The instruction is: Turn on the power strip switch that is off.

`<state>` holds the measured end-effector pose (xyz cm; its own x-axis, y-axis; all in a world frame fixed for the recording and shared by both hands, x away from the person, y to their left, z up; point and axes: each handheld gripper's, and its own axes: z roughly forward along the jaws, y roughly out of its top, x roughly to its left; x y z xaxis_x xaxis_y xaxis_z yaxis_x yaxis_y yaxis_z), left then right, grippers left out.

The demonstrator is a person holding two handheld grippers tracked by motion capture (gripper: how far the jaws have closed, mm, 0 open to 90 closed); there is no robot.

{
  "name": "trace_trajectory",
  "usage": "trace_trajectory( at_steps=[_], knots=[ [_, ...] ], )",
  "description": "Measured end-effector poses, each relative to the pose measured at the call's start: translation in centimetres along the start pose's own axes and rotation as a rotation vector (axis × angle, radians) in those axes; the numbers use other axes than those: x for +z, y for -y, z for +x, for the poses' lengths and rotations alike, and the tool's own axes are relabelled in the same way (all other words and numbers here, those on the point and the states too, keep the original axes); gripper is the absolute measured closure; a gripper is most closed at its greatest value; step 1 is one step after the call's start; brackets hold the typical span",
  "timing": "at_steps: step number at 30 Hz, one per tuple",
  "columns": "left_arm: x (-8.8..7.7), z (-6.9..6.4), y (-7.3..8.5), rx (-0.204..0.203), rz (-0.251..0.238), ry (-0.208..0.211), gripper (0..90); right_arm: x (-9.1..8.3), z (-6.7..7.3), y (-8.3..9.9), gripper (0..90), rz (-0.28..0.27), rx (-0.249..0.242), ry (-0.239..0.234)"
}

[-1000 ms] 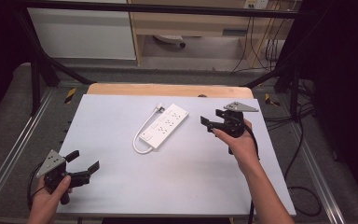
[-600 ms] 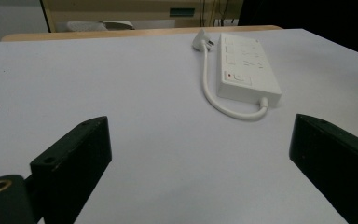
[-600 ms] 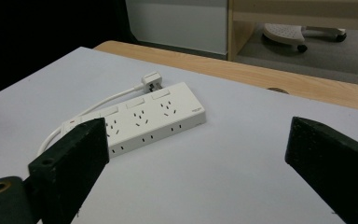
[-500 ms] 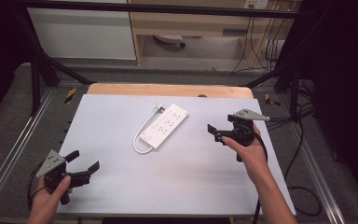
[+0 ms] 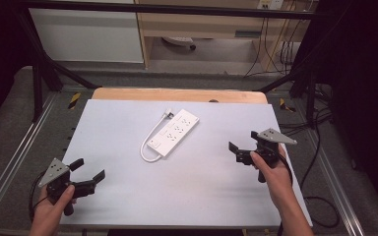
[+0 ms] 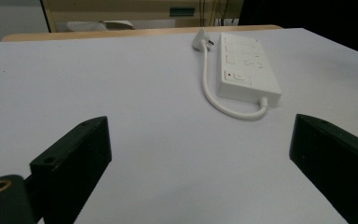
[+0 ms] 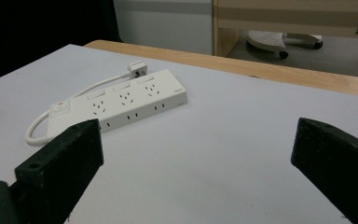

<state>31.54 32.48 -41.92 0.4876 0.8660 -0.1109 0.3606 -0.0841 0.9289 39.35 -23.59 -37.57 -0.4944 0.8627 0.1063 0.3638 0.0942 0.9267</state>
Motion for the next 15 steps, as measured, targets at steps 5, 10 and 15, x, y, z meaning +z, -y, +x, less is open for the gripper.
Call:
trace_trajectory(
  at_steps=[5, 10, 15],
  knots=[
    [0.0, 0.0, 0.0, 0.003, 0.002, 0.000, 5.6, -0.9, -0.4, 1.1, 2.7, -0.001, 0.010, 0.012],
    [0.0, -0.1, 0.0, 0.004, 0.007, 0.000, 5.5, -1.7, -0.7, 2.5, 2.9, 0.009, 0.016, 0.022],
    [0.0, -0.1, 0.0, 0.006, 0.007, 0.000, 5.5, -2.4, -0.9, 3.6, 3.4, 0.013, 0.009, 0.037]
  ],
)
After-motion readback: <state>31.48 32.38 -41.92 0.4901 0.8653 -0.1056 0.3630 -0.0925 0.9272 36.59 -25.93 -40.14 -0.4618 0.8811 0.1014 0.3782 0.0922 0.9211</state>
